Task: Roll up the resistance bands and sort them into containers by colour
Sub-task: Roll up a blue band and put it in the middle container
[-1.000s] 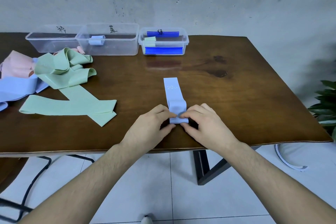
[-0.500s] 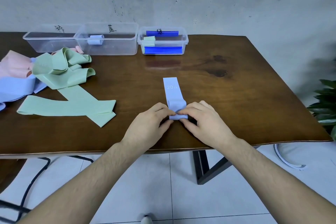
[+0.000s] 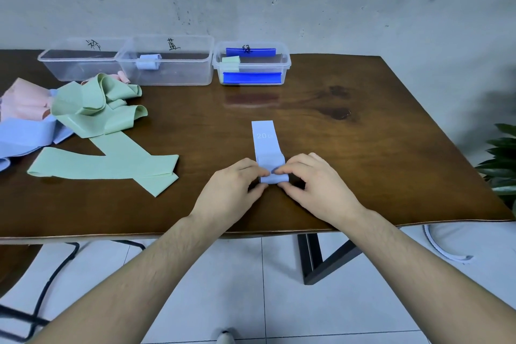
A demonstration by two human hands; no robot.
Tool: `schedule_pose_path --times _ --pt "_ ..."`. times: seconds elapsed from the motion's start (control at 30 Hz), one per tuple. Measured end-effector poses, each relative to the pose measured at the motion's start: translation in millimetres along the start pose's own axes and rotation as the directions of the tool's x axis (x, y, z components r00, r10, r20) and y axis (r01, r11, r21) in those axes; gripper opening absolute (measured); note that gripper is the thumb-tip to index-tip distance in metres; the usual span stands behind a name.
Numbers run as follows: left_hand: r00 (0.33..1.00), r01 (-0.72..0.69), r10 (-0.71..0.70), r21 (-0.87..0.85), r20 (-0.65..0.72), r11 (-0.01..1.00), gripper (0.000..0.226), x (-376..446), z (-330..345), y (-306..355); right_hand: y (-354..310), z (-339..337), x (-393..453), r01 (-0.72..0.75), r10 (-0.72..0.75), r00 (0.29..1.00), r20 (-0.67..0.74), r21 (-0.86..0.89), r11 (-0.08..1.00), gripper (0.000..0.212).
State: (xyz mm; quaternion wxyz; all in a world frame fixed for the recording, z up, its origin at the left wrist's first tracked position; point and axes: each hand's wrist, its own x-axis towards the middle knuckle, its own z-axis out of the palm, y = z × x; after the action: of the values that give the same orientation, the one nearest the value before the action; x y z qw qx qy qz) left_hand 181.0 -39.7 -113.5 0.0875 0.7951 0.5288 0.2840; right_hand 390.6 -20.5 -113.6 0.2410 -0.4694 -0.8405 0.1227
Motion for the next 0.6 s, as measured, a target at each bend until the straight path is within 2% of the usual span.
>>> schedule_pose_path --times 0.23,0.37,0.6 --pt "0.993 -0.119 0.119 -0.002 -0.007 0.993 0.019 -24 -2 6 -6 1 -28 0.089 -0.088 0.995 -0.043 0.014 0.996 0.022" --pt "0.992 -0.123 0.122 -0.039 -0.019 0.992 0.022 -33 3 7 -7 3 -33 0.098 -0.095 0.992 -0.083 0.039 0.994 0.023" --pt "0.989 -0.149 0.149 0.065 0.003 0.987 0.021 -26 -1 9 -3 4 -32 0.093 -0.106 0.986 -0.128 -0.101 0.991 0.022"
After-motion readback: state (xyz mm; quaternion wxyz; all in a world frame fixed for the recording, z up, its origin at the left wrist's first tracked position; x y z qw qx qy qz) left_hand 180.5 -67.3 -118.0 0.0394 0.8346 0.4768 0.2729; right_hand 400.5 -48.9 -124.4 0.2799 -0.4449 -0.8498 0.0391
